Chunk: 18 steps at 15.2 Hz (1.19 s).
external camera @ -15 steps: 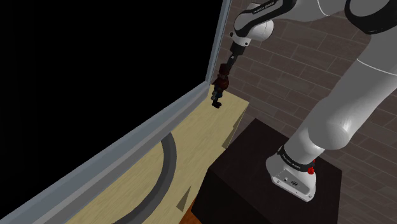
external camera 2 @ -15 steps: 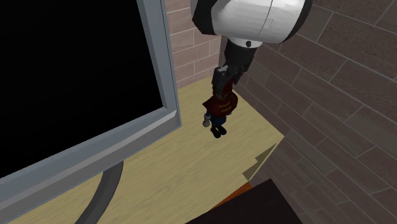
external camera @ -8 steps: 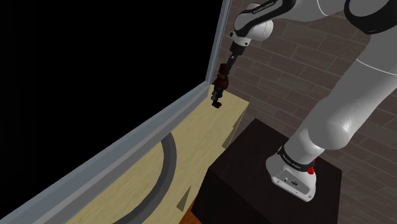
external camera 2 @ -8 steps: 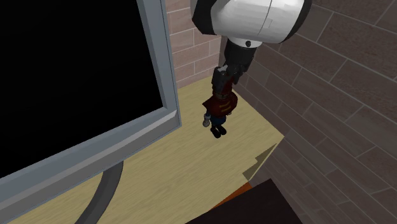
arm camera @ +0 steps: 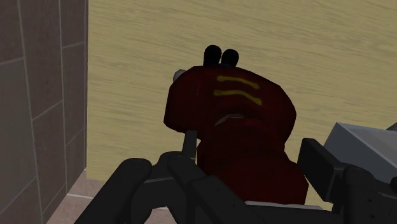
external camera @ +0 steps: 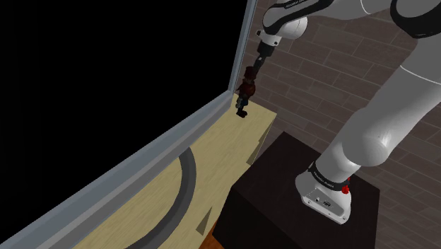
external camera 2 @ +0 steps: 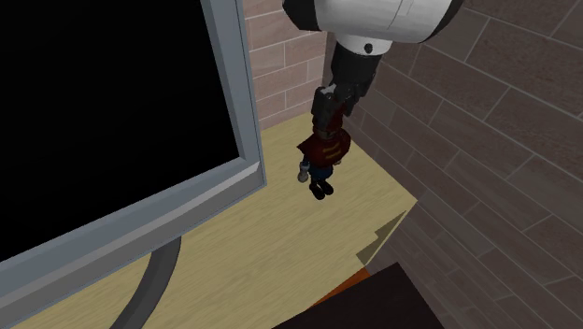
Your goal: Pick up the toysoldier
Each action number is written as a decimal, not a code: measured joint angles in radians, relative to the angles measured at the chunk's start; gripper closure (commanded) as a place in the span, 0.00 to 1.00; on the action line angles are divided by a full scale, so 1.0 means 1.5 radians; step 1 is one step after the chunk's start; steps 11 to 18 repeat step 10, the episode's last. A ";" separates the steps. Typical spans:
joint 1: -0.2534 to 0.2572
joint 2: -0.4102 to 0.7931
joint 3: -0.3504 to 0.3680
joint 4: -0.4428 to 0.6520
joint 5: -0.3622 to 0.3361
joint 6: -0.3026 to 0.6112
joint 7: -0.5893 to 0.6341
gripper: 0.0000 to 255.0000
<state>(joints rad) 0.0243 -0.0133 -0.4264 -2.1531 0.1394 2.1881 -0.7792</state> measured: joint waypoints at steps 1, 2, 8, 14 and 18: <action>0.000 -0.004 0.000 0.005 -0.003 -0.008 0.003 1.00; 0.000 -0.007 0.000 0.009 -0.005 -0.015 0.005 1.00; -0.001 -0.026 0.001 0.045 -0.018 -0.067 0.017 1.00; -0.001 -0.032 0.001 0.053 -0.022 -0.081 0.020 1.00; -0.001 -0.032 0.001 0.053 -0.022 -0.081 0.020 1.00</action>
